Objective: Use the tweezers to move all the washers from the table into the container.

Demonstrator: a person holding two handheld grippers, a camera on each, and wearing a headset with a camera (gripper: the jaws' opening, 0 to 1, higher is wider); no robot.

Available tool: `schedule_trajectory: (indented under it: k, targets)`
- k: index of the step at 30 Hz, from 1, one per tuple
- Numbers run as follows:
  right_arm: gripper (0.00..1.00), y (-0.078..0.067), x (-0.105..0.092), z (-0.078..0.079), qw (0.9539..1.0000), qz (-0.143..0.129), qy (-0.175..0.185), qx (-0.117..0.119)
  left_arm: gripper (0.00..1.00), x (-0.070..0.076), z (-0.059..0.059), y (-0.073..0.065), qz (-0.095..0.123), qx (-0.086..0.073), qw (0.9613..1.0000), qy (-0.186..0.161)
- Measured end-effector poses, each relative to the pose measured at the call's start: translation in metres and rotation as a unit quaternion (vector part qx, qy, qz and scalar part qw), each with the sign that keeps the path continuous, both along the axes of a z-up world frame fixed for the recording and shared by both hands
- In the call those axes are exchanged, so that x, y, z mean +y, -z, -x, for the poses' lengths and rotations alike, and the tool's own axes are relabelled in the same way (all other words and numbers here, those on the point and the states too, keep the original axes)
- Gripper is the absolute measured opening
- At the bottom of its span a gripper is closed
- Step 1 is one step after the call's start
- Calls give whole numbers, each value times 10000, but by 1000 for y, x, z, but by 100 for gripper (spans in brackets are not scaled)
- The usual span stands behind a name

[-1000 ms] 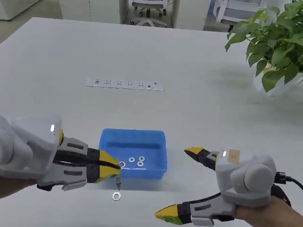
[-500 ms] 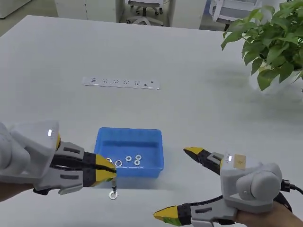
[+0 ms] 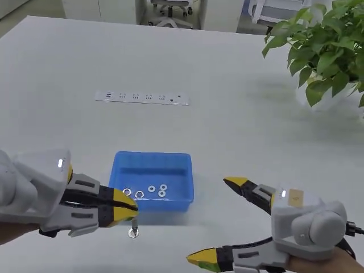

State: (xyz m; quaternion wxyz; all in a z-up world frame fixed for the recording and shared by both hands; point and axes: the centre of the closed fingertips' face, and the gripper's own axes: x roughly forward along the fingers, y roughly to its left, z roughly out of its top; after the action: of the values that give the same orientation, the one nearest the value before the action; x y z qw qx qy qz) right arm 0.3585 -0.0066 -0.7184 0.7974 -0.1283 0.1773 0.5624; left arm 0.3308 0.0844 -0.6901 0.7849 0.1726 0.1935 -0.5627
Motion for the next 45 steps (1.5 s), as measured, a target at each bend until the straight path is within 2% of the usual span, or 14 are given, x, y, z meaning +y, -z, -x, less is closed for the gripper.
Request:
schedule_trajectory:
  k: [12,15,19,28,33,45]
  targets:
    - [97,0,-2,0,10000,-2,9,3,5,0,5,13,-41,66,10000,-23]
    - [97,1,-2,0,10000,6,8,9,5,0,5,12,-12,23,10000,-54]
    - [96,3,-2,2,10000,48,-43,27,5,0,5,11,16,59,10000,-41]
    - [94,4,3,4,9998,73,-156,23,5,-1,10,11,-112,67,9998,136]
    - [91,6,9,7,9995,117,-289,28,5,0,11,12,-231,62,9994,241]
    - [79,9,31,15,9969,182,-767,-15,5,-1,9,13,-277,160,9988,382]
